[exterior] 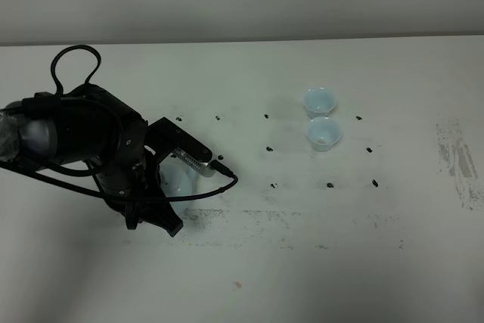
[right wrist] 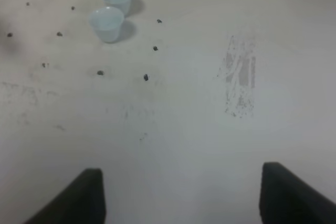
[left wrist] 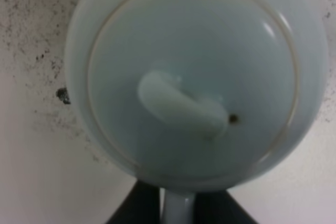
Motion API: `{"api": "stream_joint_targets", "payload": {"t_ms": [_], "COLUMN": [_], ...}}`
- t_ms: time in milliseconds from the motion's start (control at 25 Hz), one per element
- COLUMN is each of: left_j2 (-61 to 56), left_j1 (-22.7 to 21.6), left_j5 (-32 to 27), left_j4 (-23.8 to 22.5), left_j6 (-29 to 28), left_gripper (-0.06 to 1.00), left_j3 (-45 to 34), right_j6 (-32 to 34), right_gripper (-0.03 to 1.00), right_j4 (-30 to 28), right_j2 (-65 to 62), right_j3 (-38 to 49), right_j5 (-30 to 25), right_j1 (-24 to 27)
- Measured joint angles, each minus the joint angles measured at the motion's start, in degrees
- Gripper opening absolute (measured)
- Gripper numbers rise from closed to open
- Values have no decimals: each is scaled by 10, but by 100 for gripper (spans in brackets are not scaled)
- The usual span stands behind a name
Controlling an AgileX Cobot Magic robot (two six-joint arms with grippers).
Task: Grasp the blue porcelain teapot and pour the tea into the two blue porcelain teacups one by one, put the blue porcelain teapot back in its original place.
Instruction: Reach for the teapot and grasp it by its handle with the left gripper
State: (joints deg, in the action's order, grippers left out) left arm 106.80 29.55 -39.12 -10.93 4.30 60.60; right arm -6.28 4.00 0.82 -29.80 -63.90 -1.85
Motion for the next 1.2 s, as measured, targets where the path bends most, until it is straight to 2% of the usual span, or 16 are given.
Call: {"api": "stream_joint_targets", "payload": {"t_ms": [120, 640, 1200], "left_j2": [0, 0, 0], "left_j1": [0, 0, 0], "left_j5": [-1, 6, 39], "left_j4": [2, 2, 2], "left_j6": [1, 1, -9], "left_gripper": [5, 5, 5], "left_j3": [0, 0, 0], "right_j6": [0, 0, 0], "right_gripper": [59, 59, 59], "right_j4": [0, 0, 0], "right_j2": [0, 0, 0], "right_j3": [0, 0, 0], "right_j5": [0, 0, 0], "right_j1": [0, 0, 0]}}
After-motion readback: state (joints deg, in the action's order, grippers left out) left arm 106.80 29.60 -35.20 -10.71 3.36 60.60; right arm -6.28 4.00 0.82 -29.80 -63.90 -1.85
